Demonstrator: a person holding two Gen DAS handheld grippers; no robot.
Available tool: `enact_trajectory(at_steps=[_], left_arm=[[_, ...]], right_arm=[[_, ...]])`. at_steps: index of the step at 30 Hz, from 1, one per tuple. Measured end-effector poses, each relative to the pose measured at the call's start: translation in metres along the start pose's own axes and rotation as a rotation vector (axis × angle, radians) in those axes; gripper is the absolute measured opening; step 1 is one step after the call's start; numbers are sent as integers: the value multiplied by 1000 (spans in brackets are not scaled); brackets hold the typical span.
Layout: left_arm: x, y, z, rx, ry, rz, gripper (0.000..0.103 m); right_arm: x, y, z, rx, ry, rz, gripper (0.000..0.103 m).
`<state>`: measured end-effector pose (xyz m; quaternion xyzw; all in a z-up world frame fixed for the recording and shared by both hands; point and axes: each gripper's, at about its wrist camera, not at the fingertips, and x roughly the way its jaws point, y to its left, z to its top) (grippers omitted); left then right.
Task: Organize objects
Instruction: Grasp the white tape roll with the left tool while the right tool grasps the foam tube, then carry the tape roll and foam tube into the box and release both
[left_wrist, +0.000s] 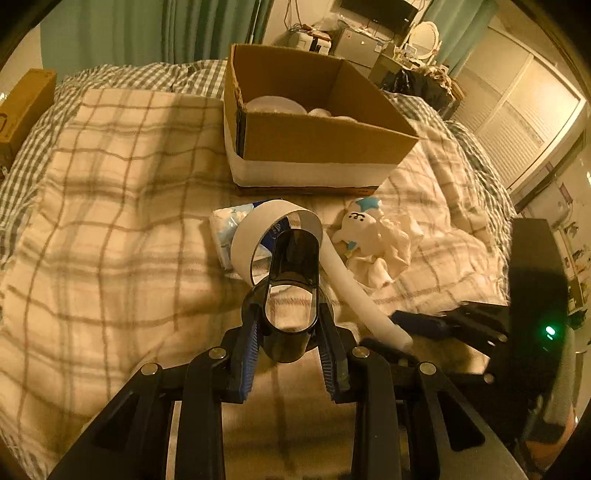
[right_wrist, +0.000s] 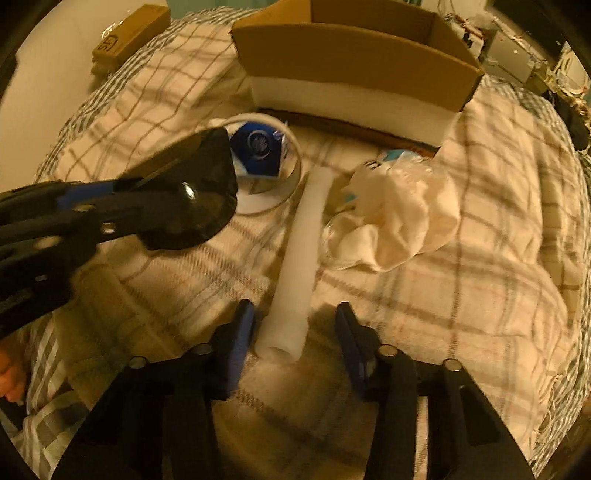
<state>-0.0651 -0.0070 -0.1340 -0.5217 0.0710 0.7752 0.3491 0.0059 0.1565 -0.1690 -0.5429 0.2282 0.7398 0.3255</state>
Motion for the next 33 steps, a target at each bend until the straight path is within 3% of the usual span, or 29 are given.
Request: enact_trajectory(at_steps=[1, 2, 6, 17, 24, 30, 33], left_arm=[[-5, -1, -2, 6, -4, 0, 29], [-9, -1, -4, 8, -7, 2, 29], [-24, -5, -9, 25, -27, 19, 29], [-65, -17, -1, 22, -113, 19, 29], [-85, -26, 41, 33, -177, 26, 29], [-93, -35, 95, 60, -229, 35, 29], [-91, -40, 126, 84, -261, 49, 29]], right_arm=[[-2, 2, -1, -4, -3, 1, 24], [-4, 3, -1, -11, -8, -1, 21], [-25, 12, -4, -42, -71, -48, 19], [-128, 3, -2, 24, -328, -53, 18], [-197, -7, 26, 25, -481, -78, 18], [-243, -18, 86, -2, -591, -110, 18], [-247, -25, 119, -10, -607, -115, 18]])
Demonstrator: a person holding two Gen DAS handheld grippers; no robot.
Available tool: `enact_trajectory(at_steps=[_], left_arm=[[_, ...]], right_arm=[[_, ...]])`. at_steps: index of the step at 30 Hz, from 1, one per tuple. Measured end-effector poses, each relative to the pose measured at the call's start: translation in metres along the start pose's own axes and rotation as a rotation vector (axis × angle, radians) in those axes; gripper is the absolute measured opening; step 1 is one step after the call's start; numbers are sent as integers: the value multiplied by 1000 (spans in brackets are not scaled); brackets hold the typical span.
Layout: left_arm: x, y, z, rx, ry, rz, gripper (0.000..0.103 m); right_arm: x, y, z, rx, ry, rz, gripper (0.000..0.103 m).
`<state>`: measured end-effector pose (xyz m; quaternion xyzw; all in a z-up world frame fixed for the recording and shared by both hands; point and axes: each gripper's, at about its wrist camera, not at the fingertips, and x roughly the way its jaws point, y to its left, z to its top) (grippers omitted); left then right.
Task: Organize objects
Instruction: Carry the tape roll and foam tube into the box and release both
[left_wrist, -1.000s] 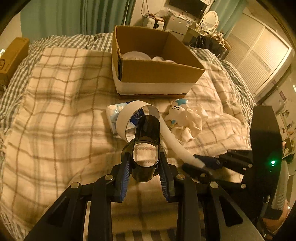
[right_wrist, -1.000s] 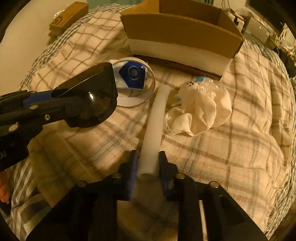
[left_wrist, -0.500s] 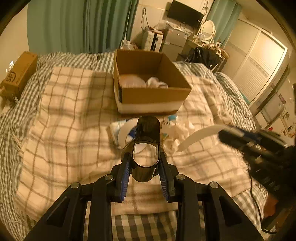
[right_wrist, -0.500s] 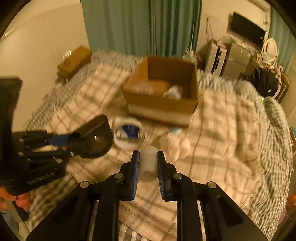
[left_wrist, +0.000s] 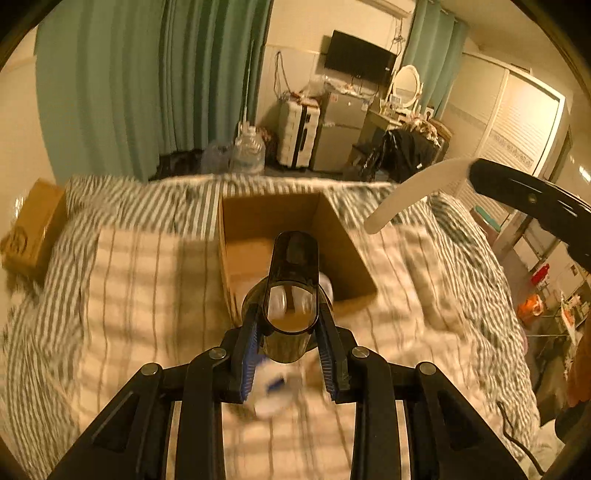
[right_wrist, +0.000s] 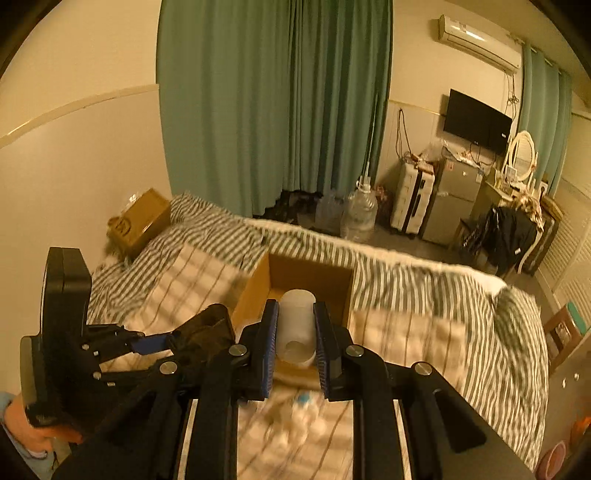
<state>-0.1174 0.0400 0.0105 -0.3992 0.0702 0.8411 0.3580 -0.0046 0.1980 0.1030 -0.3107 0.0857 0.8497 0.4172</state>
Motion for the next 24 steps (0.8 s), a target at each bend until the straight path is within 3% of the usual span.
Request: enact_trajectory(at_steps=[9, 16, 21, 22, 23, 24], left_arm=[[79, 15, 62, -23, 18, 17, 29], [143, 23, 56, -30, 77, 31, 29], [154, 21, 52, -8, 83, 30, 31], [152, 20, 52, -12, 87, 20, 36], [151, 18, 53, -16, 90, 14, 54], [147, 17, 54, -23, 89, 12, 62]], right_arm=[[104, -20, 39, 1, 48, 26, 18], [188, -36, 16, 45, 146, 46, 18], [200, -52, 0, 80, 145, 48, 22], [198, -55, -1, 85, 143, 39, 25], [196, -57, 0, 91, 143, 34, 33], [190, -60, 1, 98, 136, 29, 40]])
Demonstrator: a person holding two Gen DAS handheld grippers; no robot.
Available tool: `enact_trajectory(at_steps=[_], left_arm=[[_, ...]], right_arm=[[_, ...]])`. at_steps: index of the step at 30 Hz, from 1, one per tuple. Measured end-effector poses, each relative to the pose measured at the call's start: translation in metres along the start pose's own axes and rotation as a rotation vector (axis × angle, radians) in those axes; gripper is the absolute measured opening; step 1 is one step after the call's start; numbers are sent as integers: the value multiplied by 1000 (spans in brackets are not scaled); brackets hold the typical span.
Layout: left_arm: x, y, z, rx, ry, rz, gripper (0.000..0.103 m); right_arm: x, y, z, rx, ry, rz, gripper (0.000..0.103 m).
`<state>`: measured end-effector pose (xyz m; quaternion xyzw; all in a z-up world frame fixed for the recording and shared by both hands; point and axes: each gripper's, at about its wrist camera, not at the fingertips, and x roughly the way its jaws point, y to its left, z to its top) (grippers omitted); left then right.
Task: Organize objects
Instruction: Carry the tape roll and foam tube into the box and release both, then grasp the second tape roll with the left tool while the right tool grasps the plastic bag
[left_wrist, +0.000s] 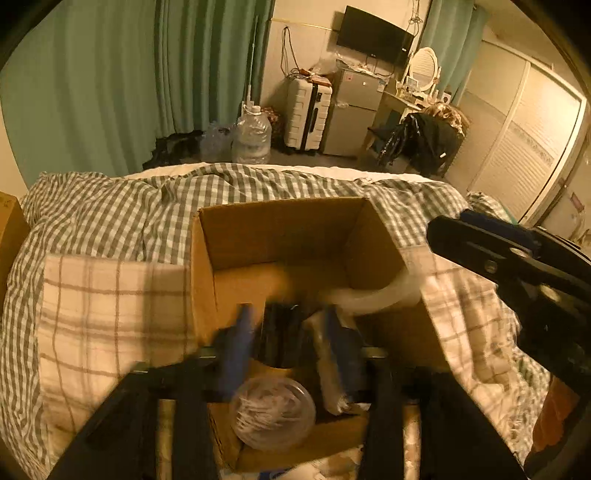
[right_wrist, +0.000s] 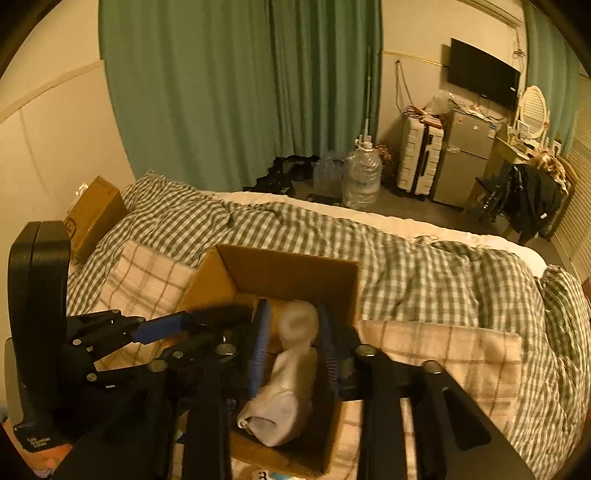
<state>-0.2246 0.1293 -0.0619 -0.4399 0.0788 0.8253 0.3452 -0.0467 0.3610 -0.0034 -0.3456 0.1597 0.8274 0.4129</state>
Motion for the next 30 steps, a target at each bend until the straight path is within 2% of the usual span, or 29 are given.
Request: enact_trajectory(at_steps=[1, 2, 7, 8, 10, 14, 18, 22, 25, 30], left_arm=[[-7, -1, 1, -6, -18, 8, 70], [-14, -1, 1, -6, -30, 17, 70], [-59, -4, -4, -2, -63, 64, 72], [-69, -4, -7, -3, -76, 68, 80], [-98, -2, -17, -8, -124, 81, 87], [-134, 1, -35, 3, -158, 94, 88], [-161, 4, -61, 3, -184, 115, 88], [-168, 10, -89, -15, -184, 129, 88], [-159, 16, -113, -23, -172, 156, 88], [-119, 23, -147, -40, -93, 178, 88]], right_arm=[[-7, -3, 0, 6, -12, -7, 55], [-14, -5, 1, 11, -26, -14, 62], [-73, -8, 6, 7, -78, -65, 67], [-84, -8, 6, 5, -88, -76, 70], [-111, -7, 2, 3, -112, -99, 74], [-157, -2, -14, 17, -144, -114, 81], [-190, 8, -42, 20, -154, -119, 81], [-200, 19, -71, 14, -140, -133, 85], [-194, 22, -94, 26, -119, -143, 87], [-151, 19, -129, 64, -27, -165, 89]])
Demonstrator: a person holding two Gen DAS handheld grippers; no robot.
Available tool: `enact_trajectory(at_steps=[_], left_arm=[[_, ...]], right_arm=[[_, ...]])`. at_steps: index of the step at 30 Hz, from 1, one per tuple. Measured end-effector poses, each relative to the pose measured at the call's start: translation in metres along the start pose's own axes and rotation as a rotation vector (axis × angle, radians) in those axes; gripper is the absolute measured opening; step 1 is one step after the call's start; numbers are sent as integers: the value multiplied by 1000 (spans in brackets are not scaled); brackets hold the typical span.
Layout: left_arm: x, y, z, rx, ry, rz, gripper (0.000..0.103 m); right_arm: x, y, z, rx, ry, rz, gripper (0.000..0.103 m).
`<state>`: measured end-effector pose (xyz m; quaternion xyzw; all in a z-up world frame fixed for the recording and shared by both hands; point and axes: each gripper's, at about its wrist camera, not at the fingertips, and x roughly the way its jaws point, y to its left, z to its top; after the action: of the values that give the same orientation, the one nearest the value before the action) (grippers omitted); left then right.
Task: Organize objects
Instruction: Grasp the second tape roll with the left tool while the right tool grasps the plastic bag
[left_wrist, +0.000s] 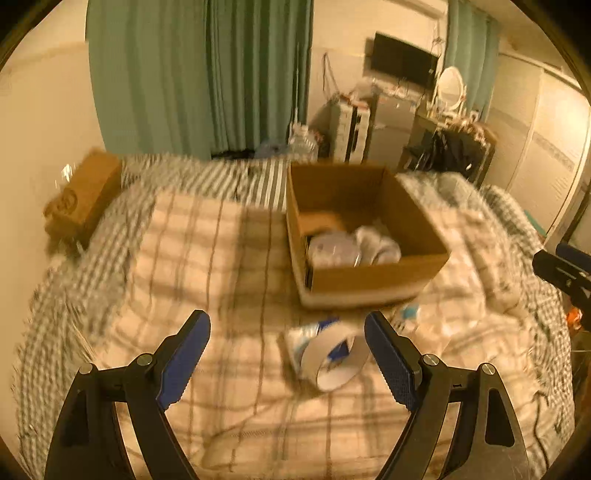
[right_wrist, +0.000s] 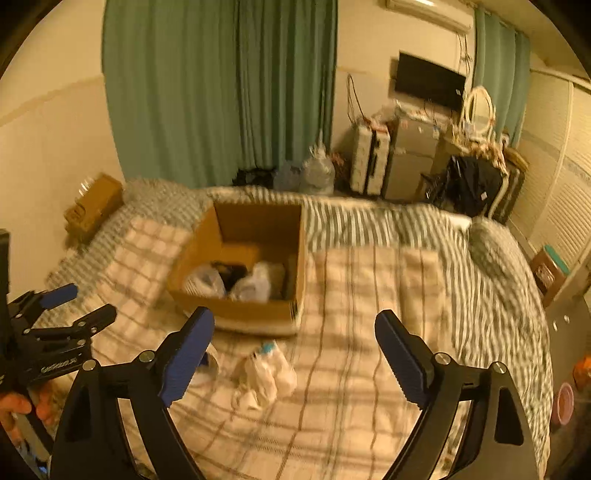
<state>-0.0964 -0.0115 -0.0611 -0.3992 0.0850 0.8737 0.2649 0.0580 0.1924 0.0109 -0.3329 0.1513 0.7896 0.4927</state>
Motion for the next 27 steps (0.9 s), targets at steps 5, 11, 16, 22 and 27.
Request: enact_trajectory(at_steps=[5, 11, 16, 22, 27], left_arm=[[42, -3, -31, -16, 91, 10, 88], [79, -8, -47, -10, 202, 10, 88], [105, -20, -54, 37, 266, -5, 74], [128, -24, -60, 47, 355, -36, 30], [120, -23, -61, 31, 337, -57, 18]], right_arm=[[50, 5, -33, -14, 106, -20, 89], [101, 6, -62, -11, 195, -16, 89], [139, 6, -79, 14, 271, 37, 89], [165, 4, -92, 45, 337, 102, 64], [163, 3, -94, 49, 346, 136, 33]])
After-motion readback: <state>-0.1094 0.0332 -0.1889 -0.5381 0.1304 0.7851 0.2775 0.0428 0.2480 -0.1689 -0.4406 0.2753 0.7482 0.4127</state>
